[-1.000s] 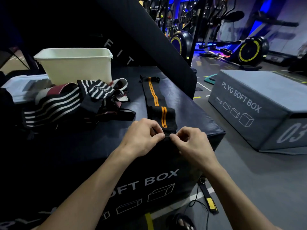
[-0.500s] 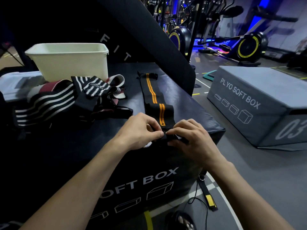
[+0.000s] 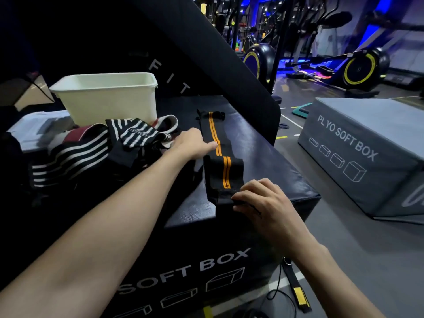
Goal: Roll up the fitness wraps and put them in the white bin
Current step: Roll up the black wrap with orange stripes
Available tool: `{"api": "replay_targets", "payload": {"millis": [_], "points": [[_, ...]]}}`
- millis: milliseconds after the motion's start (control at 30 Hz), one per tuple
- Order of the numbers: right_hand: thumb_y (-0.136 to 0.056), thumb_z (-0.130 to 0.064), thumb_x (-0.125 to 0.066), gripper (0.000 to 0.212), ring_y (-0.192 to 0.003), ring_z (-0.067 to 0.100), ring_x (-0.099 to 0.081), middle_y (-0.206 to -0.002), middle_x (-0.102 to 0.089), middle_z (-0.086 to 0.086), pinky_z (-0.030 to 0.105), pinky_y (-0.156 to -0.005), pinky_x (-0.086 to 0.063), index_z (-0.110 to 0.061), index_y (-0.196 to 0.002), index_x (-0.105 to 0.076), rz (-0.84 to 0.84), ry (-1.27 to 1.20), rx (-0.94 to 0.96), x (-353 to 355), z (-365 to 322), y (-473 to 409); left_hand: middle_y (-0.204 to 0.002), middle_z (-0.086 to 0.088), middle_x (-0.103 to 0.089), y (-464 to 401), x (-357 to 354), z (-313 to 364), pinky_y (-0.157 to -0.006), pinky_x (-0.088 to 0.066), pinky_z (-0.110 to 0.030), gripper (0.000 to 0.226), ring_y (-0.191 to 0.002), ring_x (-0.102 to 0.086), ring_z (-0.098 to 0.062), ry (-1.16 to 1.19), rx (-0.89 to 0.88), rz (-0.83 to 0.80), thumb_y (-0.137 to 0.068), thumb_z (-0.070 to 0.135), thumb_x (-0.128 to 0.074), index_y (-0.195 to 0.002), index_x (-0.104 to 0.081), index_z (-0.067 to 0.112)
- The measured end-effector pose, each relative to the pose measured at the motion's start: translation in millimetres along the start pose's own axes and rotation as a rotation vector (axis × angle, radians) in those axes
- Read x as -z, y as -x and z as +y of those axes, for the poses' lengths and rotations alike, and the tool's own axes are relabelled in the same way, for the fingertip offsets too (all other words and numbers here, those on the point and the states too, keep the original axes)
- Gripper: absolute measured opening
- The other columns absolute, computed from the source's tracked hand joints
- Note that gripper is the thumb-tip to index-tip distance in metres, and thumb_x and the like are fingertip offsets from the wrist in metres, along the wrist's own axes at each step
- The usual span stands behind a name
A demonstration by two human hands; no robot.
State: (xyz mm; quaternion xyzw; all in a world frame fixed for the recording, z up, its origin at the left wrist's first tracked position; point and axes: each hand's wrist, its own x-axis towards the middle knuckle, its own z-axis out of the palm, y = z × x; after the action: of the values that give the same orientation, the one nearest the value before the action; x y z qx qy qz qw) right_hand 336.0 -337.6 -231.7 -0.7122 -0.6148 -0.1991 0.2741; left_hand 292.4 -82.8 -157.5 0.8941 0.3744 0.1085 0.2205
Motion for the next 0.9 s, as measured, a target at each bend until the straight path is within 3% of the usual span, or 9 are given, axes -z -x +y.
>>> {"api": "replay_targets", "payload": {"millis": [133,200,300,433,533,667,800,900], "points": [[-0.097,-0.042,-0.056,0.025,-0.095,0.02,-0.057,-0.104,-0.063,-0.011,0.04,-0.075,-0.052,-0.025,-0.103,-0.073,-0.01,-0.006,0.013,1,3,-1,-0.107,-0.004,-0.073,-16,-23,-1,-0.081,-0.048,-0.034,0.046,-0.107,-0.067,-0.029,0.063,0.101,0.086,-0.077,0.056,-0.081,-0.101,-0.073,0.019],[-0.097,-0.042,-0.056,0.024,-0.098,0.02,-0.057,-0.107,-0.062,-0.011,0.039,-0.078,-0.051,-0.025,-0.102,-0.072,-0.017,0.008,0.034,2,4,-2,-0.11,0.0,-0.073,-18,-30,-1,-0.081,-0.044,-0.031,0.033,-0.11,-0.066,-0.026,0.119,0.104,0.153,-0.079,0.05,-0.083,-0.098,-0.071,0.026],[-0.098,-0.041,-0.056,0.023,-0.106,0.018,-0.058,-0.112,-0.063,-0.013,0.037,-0.086,-0.049,-0.025,-0.101,-0.072,-0.016,0.009,0.07,5,6,-5,-0.114,-0.002,-0.072,-26,-32,-3,-0.083,-0.043,-0.031,0.022,-0.113,-0.065,-0.029,0.153,0.061,0.194,-0.086,0.047,-0.079,-0.094,-0.067,0.03],[-0.1,-0.037,-0.054,0.022,-0.125,0.009,-0.059,-0.121,-0.067,-0.015,0.035,-0.099,-0.046,-0.022,-0.102,-0.07,-0.058,-0.087,0.082,4,7,-8,-0.116,-0.006,-0.068,-36,-36,-2,-0.085,-0.042,-0.037,0.023,-0.113,-0.063,-0.033,0.084,0.047,0.206,-0.094,0.047,-0.069,-0.098,-0.058,0.027],[-0.102,-0.035,-0.052,0.022,-0.113,0.008,-0.065,-0.119,-0.069,-0.014,0.035,-0.096,-0.049,-0.02,-0.104,-0.068,-0.076,-0.157,0.038,2,6,-8,-0.117,-0.009,-0.067,-34,-43,3,-0.082,-0.039,-0.037,0.029,-0.113,-0.061,-0.035,-0.009,0.04,0.228,-0.098,0.045,-0.064,-0.111,-0.056,0.021],[-0.103,-0.037,-0.049,0.024,-0.099,0.011,-0.066,-0.11,-0.071,-0.014,0.033,-0.091,-0.051,-0.021,-0.108,-0.067,-0.097,-0.184,-0.028,4,4,-9,-0.12,-0.01,-0.067,-33,-36,6,-0.085,-0.048,-0.042,0.048,-0.113,-0.064,-0.036,-0.047,0.026,0.293,-0.091,0.043,-0.074,-0.122,-0.052,0.013],[-0.1,-0.038,-0.049,0.025,-0.088,0.011,-0.062,-0.099,-0.072,-0.012,0.03,-0.081,-0.051,-0.022,-0.105,-0.067,-0.089,-0.166,-0.068,6,-2,-12,-0.099,0.004,-0.066,-19,-22,6,-0.081,-0.052,-0.041,0.024,-0.097,-0.066,-0.028,-0.028,-0.154,0.278,-0.09,0.04,-0.074,-0.097,-0.056,0.025],[-0.1,-0.039,-0.047,0.029,-0.086,0.015,-0.062,-0.098,-0.073,-0.009,0.033,-0.078,-0.05,-0.02,-0.106,-0.069,-0.101,-0.171,-0.073,8,-3,-12,-0.092,0.011,-0.066,-1,-11,4,-0.084,-0.056,-0.04,0.006,-0.087,-0.065,-0.013,0.123,-0.426,0.265,-0.092,0.031,-0.07,-0.097,-0.067,0.029]]}}
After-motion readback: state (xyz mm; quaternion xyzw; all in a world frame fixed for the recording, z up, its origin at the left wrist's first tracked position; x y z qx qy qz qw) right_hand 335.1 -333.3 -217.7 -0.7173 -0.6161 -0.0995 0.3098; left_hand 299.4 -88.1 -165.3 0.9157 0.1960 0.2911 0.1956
